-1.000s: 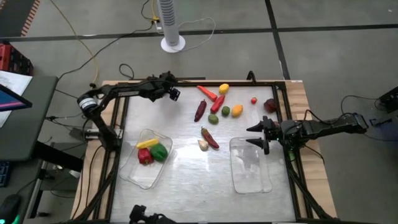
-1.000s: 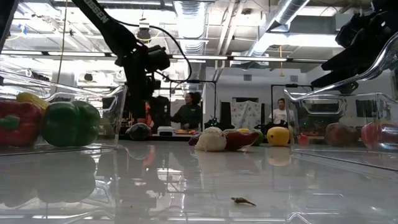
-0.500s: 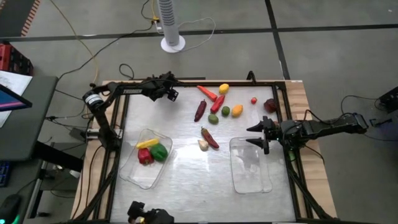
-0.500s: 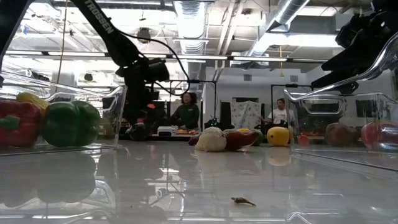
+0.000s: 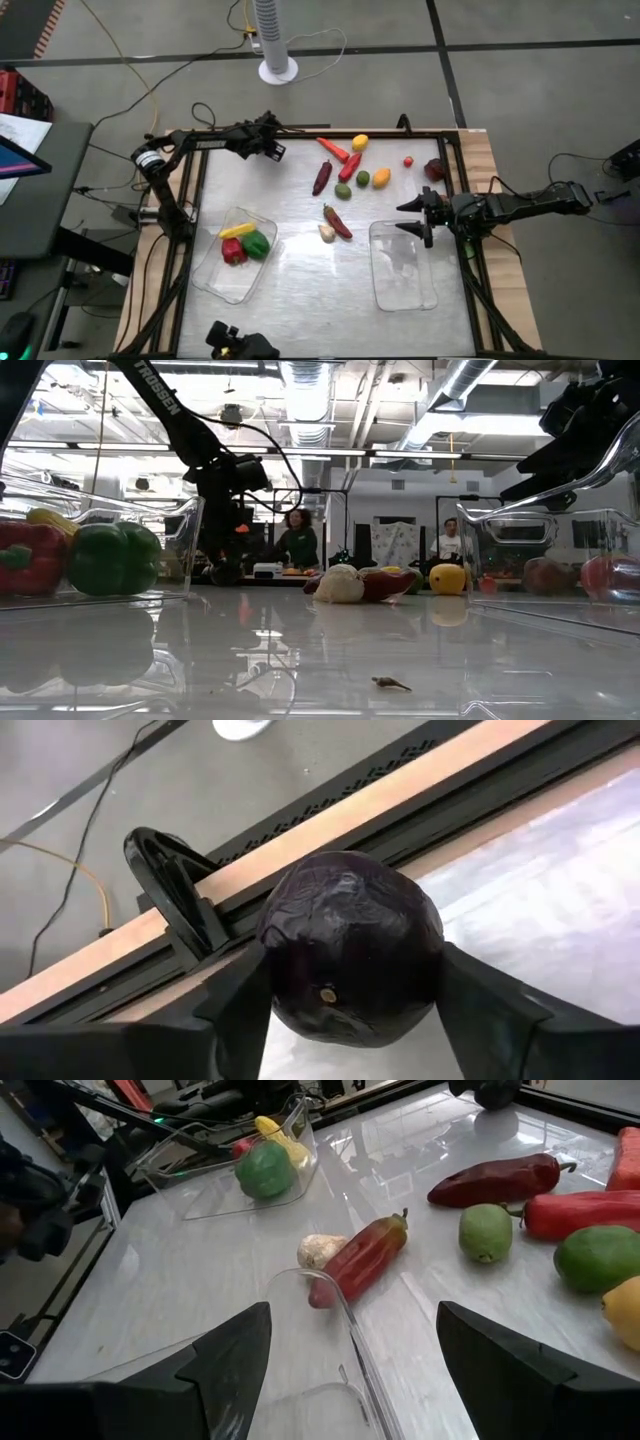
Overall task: Sort produce into baskets
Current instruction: Put the purple plum into the left transparent bin
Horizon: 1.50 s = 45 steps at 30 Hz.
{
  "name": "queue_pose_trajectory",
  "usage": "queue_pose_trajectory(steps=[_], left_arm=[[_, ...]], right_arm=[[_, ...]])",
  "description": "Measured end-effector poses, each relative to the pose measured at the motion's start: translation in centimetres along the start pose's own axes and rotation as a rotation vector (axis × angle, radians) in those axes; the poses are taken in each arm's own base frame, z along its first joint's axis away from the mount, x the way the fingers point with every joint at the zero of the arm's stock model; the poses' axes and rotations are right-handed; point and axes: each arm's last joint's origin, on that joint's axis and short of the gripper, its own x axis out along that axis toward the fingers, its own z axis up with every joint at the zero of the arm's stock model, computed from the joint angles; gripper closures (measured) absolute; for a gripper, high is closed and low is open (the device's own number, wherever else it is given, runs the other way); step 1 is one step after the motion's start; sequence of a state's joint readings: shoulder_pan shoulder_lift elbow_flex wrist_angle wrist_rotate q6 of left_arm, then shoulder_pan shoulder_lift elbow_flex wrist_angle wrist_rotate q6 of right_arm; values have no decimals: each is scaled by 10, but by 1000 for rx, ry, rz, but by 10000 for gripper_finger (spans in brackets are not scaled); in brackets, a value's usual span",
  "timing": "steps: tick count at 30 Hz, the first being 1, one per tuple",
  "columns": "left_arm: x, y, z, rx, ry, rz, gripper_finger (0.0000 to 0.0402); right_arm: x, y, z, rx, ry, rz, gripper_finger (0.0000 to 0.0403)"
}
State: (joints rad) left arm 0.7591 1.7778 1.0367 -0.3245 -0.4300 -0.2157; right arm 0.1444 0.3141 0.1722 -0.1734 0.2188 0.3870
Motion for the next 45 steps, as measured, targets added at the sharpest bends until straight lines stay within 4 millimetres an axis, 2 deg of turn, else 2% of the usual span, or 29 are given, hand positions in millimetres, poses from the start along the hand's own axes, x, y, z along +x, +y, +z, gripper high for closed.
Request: queue_pose_trajectory(steps=[4,7,12,16,19,22,26,31,38,41,45], left_arm=[[-13,-5,2,21,-25,-26,187],[-32,-9,3,57,-63,-49,189],[-77,-25,0,153,-134,-168,190],[-118,-38,-13,231,-123,-371,191],[-153,-45,-30,268,-75,-571,191],[-187,-49,-51,300,-13,-691,191],[-230,-47,-81,320,46,-793,191],[-269,-43,-118,281,133,-839,191],[-288,-43,-161,261,204,-709,180],[-289,-41,-169,222,186,-622,159],[-288,-38,-172,207,208,-583,110]], right_arm=[[0,0,0,2,0,1,93],[0,0,0,4,0,1,93],[0,0,0,5,0,2,93],[0,0,0,7,6,7,93],[0,0,-2,23,21,5,93],[0,1,-3,20,33,17,93],[-1,4,-4,13,27,23,93],[-1,4,-3,10,14,3,93],[-1,4,-3,30,7,6,93],[-1,5,-2,34,3,8,93],[-1,5,-2,39,3,8,93]])
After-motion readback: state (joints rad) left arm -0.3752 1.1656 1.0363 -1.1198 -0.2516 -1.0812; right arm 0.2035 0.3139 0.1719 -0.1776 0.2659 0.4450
